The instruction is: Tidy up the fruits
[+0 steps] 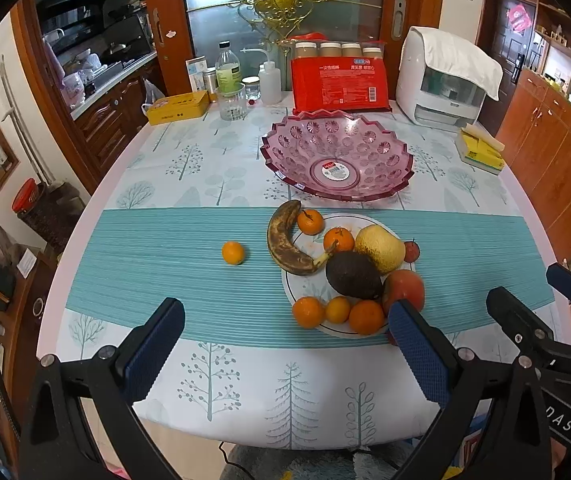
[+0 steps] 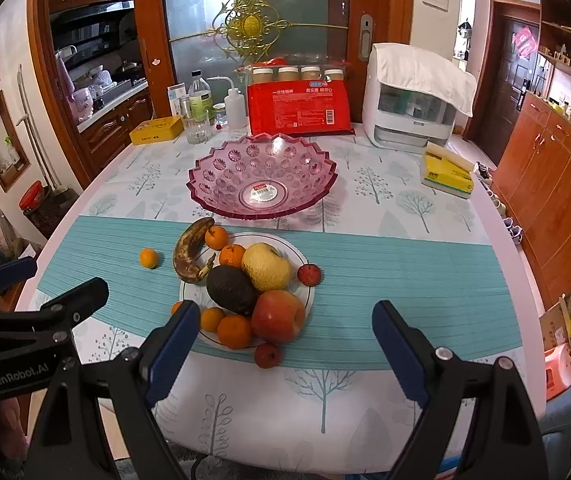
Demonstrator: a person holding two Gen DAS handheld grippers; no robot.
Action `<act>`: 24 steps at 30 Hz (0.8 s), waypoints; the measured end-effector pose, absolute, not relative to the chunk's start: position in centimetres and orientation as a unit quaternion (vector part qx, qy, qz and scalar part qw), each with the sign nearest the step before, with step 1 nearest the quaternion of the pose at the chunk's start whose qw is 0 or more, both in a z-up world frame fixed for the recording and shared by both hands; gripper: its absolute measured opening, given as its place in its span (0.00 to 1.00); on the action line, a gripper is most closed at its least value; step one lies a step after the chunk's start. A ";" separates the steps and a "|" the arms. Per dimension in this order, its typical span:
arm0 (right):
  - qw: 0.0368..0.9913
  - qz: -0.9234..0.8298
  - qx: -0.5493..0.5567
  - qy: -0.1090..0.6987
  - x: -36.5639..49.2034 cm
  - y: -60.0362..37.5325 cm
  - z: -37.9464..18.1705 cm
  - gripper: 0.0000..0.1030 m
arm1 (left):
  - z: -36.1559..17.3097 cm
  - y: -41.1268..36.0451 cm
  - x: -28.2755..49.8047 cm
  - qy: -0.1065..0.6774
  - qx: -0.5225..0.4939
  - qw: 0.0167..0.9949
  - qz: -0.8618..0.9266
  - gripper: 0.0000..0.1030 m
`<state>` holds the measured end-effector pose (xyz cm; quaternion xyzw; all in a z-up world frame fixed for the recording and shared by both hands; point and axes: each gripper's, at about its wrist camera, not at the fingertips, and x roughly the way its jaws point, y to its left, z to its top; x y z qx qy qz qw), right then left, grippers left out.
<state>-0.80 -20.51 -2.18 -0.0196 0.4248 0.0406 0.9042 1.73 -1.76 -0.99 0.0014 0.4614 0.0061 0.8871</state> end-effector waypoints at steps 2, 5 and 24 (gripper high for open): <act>0.905 0.044 -0.018 0.424 -0.7 -20.7 -2.1 0.86 | -1.1 -1.8 1.7 0.464 -0.003 0.886 0.006 0.98; 0.905 0.049 -0.021 0.423 -0.6 -20.7 -2.2 0.86 | -0.9 -1.8 1.5 0.465 -0.006 0.885 0.012 0.98; 0.899 0.039 0.000 0.437 0.2 -20.3 -2.3 0.86 | -0.1 -1.5 2.0 0.457 0.011 0.889 -0.004 0.98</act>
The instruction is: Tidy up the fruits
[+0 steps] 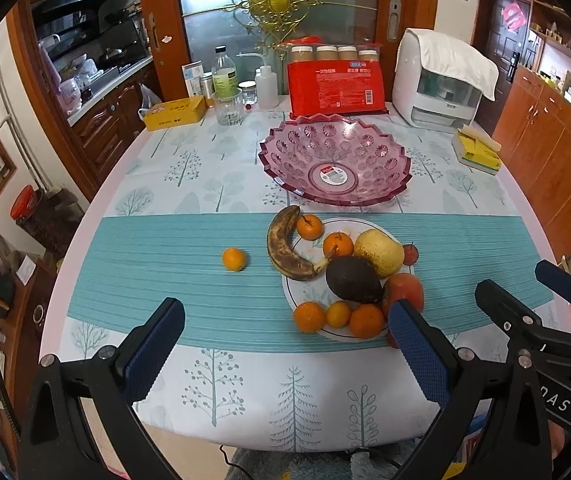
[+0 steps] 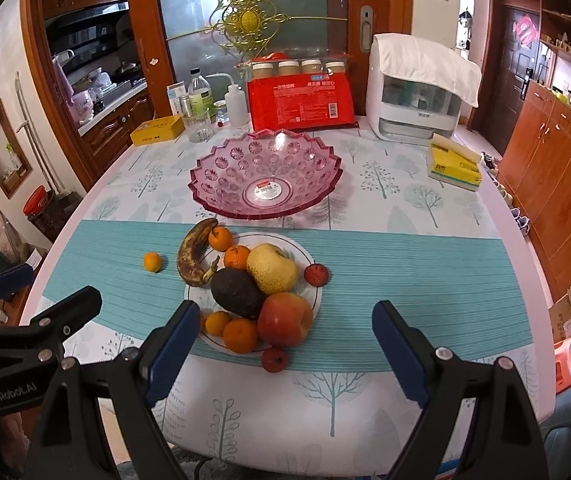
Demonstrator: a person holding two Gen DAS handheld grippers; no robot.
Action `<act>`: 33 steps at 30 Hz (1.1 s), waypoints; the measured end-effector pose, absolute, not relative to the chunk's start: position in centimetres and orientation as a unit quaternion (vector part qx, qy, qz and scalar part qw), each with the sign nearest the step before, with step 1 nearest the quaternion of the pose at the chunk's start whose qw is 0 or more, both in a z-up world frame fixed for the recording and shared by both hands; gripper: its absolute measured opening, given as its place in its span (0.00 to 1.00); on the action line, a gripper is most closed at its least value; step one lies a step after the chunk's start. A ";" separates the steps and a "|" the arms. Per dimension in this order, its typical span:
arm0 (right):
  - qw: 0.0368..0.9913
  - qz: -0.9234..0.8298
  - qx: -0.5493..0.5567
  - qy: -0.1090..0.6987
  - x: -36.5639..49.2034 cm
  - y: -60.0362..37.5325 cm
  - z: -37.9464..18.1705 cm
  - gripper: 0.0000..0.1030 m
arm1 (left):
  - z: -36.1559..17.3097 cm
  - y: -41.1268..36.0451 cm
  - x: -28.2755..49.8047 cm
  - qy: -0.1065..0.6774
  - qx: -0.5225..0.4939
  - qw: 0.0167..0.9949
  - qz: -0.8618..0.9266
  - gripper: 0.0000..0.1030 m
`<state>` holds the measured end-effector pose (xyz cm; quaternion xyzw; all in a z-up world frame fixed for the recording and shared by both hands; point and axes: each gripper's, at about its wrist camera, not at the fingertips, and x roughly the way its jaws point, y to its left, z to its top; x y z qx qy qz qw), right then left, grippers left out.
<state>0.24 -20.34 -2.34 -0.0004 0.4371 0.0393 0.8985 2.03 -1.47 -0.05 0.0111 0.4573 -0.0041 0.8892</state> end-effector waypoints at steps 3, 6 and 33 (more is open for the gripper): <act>0.898 0.035 0.001 0.438 0.3 -20.4 -2.4 0.86 | -0.1 -1.5 2.3 0.457 0.011 0.889 -0.011 0.98; 0.899 0.027 0.003 0.438 0.2 -20.6 -2.3 0.86 | -0.2 -1.7 2.7 0.460 0.009 0.888 -0.022 0.98; 0.892 0.001 0.011 0.452 0.0 -20.5 -3.4 0.86 | -2.1 -1.6 3.6 0.486 0.008 0.871 -0.070 0.99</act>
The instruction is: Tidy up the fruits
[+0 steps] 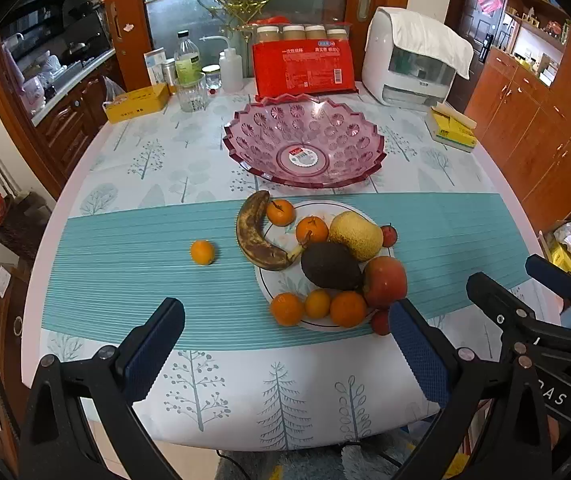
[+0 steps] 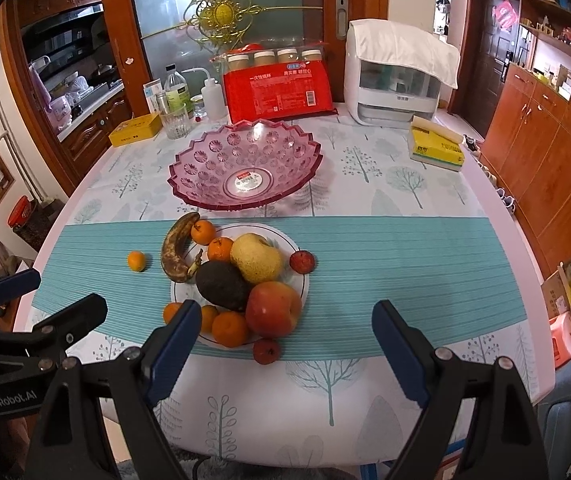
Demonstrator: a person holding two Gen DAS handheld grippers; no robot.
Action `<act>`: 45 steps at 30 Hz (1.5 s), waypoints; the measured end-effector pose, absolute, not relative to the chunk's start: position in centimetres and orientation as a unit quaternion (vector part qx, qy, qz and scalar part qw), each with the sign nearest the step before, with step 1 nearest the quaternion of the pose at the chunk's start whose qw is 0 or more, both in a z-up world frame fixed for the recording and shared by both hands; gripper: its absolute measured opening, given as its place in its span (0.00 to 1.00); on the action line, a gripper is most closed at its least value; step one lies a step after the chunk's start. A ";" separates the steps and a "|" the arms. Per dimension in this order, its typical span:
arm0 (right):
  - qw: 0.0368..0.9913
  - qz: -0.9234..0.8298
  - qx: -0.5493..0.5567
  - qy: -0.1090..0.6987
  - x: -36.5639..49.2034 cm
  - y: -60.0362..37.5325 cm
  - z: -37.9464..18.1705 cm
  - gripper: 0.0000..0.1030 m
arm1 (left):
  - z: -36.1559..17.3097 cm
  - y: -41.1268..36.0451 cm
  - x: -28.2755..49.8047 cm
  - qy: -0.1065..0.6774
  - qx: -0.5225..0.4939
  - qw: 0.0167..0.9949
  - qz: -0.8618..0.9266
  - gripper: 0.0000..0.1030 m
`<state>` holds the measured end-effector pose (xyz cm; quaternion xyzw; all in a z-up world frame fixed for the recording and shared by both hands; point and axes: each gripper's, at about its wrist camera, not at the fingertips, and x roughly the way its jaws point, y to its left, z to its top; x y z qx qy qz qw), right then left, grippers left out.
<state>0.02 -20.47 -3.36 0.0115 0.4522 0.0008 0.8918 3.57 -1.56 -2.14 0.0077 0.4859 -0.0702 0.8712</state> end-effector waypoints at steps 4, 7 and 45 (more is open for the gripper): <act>0.890 -0.003 0.010 0.456 0.4 -20.3 -3.5 0.86 | -2.5 -1.4 4.2 0.496 0.010 0.865 -0.072 0.99; 0.887 -0.005 0.007 0.461 0.9 -20.1 -3.8 0.86 | -3.0 -1.3 4.8 0.506 0.015 0.860 -0.069 0.99; 0.802 0.070 0.142 0.576 8.6 -23.5 -17.8 0.78 | -17.0 -3.2 16.6 0.655 -0.106 0.742 -0.097 0.94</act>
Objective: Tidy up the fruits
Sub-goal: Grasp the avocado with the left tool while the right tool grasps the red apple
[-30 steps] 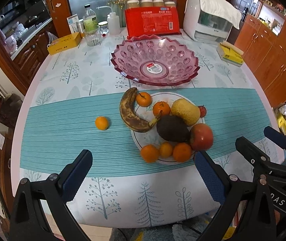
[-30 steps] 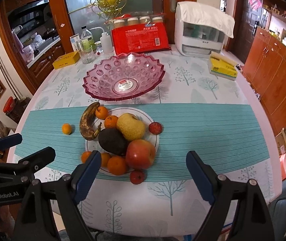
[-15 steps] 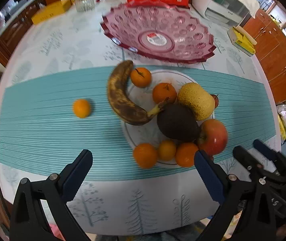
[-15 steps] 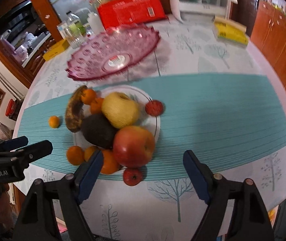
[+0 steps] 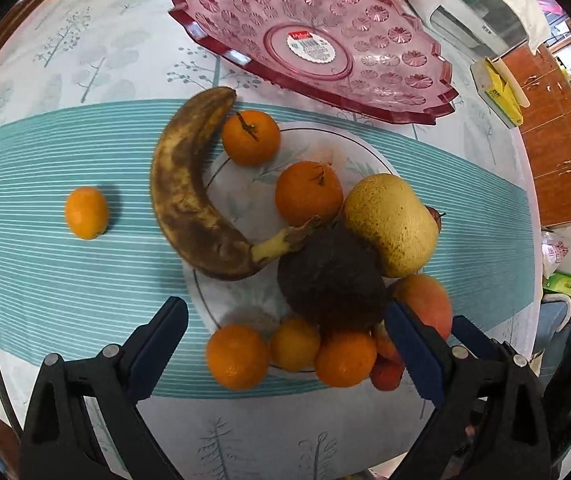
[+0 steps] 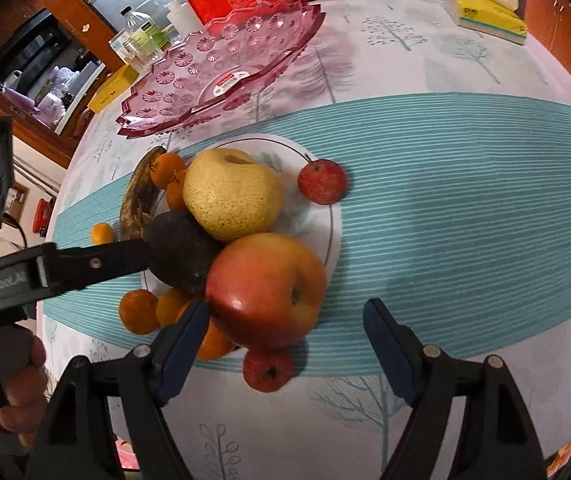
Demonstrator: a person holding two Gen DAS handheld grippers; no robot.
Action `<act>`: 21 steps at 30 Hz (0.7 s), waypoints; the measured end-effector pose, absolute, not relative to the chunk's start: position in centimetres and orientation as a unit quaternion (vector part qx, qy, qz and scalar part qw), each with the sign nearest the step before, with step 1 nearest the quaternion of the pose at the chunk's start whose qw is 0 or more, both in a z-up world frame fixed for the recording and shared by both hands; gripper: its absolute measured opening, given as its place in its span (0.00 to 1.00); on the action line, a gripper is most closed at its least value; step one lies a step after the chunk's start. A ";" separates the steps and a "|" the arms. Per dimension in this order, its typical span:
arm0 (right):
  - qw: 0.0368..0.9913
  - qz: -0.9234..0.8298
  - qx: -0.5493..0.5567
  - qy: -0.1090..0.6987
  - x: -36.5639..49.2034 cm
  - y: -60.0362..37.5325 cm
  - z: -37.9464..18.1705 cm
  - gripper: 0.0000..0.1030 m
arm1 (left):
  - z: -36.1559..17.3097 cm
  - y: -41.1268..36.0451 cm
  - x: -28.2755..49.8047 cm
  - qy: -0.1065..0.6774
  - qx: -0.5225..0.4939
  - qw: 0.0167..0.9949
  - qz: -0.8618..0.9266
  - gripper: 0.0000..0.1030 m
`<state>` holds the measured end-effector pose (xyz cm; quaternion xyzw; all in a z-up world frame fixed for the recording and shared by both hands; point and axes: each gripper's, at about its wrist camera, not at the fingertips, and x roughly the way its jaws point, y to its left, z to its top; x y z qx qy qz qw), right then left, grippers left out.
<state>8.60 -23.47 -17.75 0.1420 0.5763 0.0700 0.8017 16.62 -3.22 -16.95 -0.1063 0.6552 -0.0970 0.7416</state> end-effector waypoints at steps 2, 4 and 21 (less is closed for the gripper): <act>0.800 0.073 0.142 0.579 9.2 -23.2 -18.1 0.78 | -17.5 -3.4 17.1 0.660 -0.111 0.737 -0.095 0.94; 0.797 0.076 0.143 0.582 9.6 -23.0 -18.5 0.78 | -18.0 -3.6 17.6 0.663 -0.115 0.734 -0.093 0.91; 0.787 0.062 0.152 0.595 9.5 -25.2 -19.8 0.67 | -21.1 -6.0 19.4 0.678 -0.131 0.716 -0.101 0.87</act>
